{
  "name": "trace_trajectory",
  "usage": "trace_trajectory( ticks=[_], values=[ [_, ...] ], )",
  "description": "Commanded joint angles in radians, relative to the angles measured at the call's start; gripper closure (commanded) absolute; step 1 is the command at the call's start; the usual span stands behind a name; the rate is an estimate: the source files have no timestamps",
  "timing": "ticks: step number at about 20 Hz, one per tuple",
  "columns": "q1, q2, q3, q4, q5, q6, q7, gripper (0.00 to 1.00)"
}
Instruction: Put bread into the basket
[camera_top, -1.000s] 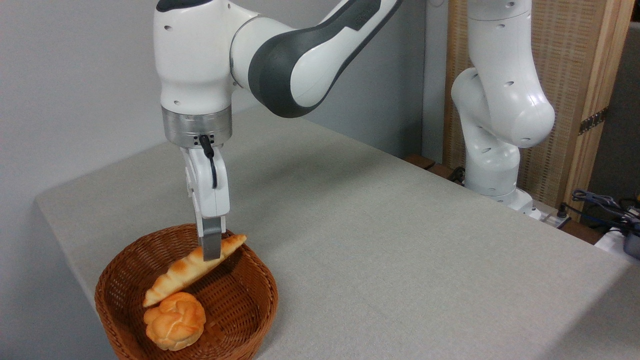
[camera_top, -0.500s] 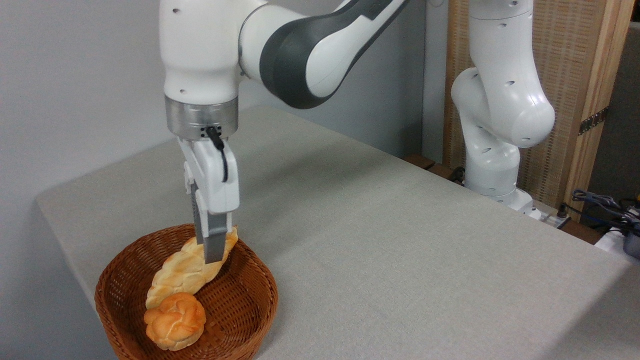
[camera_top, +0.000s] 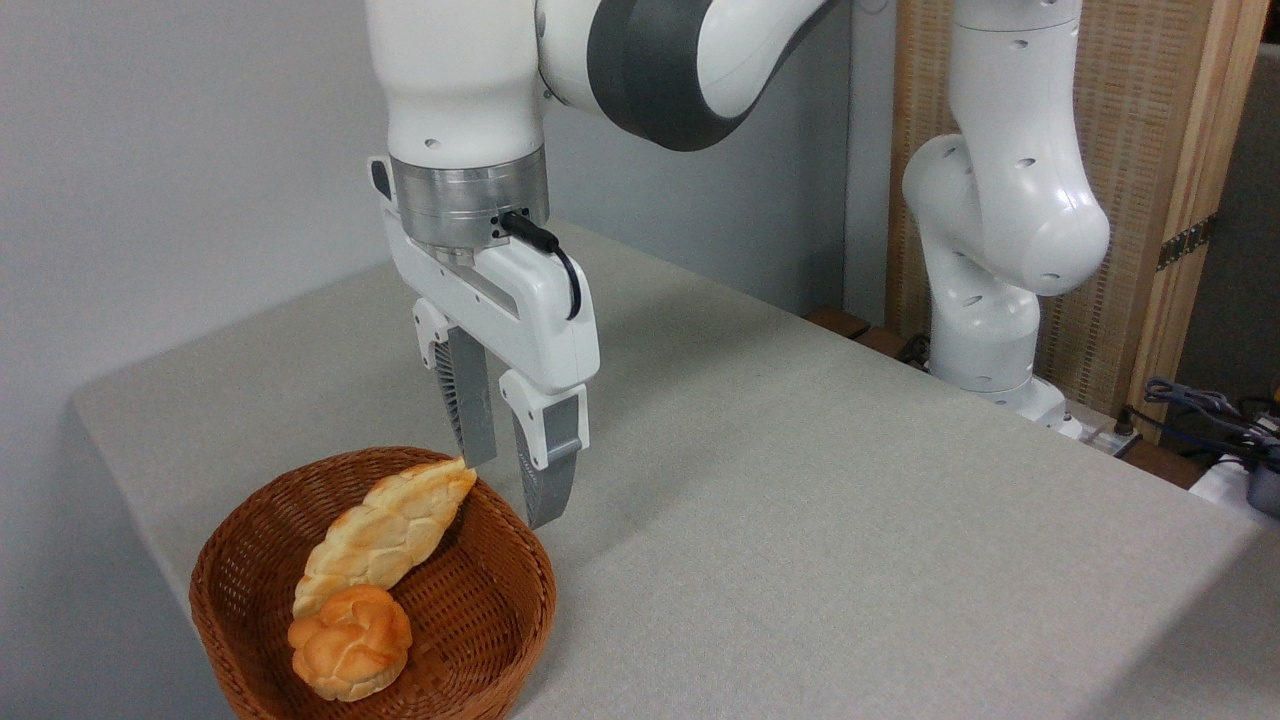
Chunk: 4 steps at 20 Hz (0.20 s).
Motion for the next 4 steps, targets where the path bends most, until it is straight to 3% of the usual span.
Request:
trace_trajectory(
  ticks=[1,4],
  values=[
    [-0.008,-0.009,0.003,0.002,0.039,-0.037,-0.019,0.00],
    [-0.008,-0.008,0.003,0.026,0.024,-0.036,-0.012,0.00]
  ],
)
